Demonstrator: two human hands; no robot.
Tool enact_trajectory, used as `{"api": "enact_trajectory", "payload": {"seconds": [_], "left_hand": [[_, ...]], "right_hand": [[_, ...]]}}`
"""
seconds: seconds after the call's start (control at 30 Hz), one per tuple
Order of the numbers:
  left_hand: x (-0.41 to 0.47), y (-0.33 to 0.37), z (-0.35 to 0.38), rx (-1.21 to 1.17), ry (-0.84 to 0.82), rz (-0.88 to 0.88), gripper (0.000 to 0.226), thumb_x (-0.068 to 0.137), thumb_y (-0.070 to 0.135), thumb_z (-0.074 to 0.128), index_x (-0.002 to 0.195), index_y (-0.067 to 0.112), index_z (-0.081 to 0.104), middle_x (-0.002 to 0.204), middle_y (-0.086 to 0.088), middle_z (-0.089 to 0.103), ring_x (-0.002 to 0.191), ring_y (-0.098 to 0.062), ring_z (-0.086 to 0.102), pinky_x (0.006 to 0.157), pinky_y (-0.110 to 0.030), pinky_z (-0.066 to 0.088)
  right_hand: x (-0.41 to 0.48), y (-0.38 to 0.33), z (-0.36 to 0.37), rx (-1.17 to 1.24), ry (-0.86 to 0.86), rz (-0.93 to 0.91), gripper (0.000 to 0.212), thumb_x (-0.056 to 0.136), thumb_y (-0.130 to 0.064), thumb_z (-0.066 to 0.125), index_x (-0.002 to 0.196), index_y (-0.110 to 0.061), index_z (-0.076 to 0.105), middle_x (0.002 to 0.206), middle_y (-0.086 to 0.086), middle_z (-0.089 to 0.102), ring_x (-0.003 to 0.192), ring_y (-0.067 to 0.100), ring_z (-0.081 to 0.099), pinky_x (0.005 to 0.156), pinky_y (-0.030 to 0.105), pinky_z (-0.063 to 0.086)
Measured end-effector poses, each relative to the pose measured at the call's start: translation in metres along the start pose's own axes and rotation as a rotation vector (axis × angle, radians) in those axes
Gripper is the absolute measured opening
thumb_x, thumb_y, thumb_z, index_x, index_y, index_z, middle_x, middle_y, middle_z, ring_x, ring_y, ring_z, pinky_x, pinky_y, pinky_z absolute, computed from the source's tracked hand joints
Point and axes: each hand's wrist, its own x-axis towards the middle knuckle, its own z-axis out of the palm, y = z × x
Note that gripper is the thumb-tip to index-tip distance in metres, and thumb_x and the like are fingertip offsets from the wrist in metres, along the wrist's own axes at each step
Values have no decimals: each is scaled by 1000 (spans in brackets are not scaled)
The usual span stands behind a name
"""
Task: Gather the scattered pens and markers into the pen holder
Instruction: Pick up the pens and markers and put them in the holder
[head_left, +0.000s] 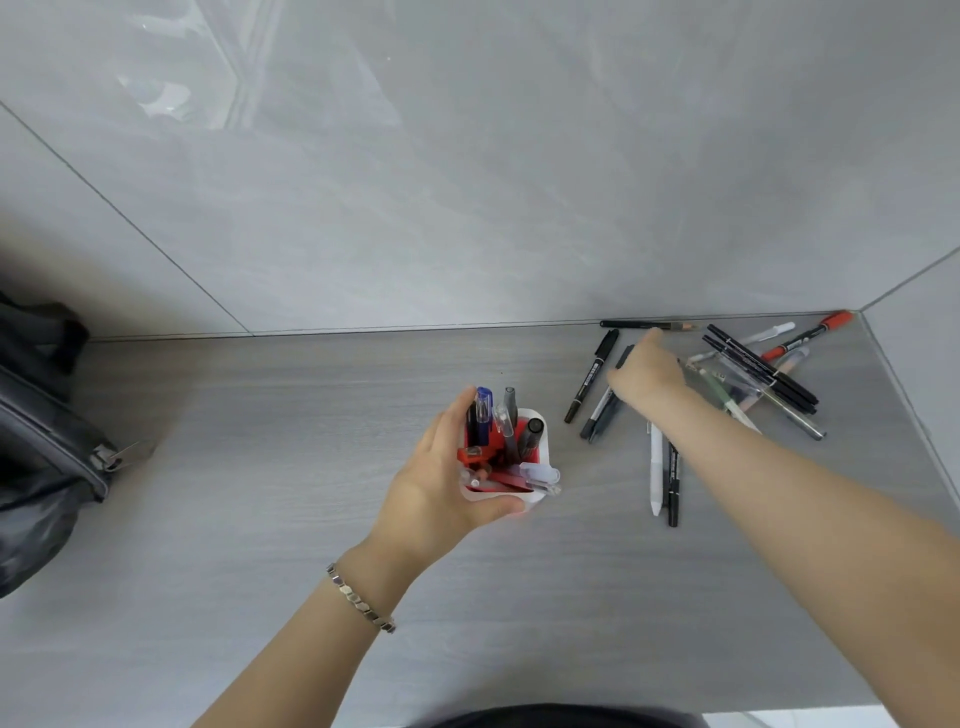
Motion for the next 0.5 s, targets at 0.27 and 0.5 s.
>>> {"api": "enact_trajectory", "payload": {"seconds": [0.27,0.5], "left_hand": [[1,-4,0,-28,10,-15,101,54,33,85,132,44,24,113,40,35,99,30,37,78,8,31],[1,-5,-1,-13,13,-3,99,55,33,84,132,43,23,112,37,32,102,14,40,76,8,29]], "right_hand": [[1,11,17,185,-18,37,20,75,-14,65,65,-6,49,52,6,56,65,29,59,43,23,31],[-69,20,-47,433,86,-251,16,83,-10,57,79,4,58,61,10,58,38,4,55,43,17,42]]}}
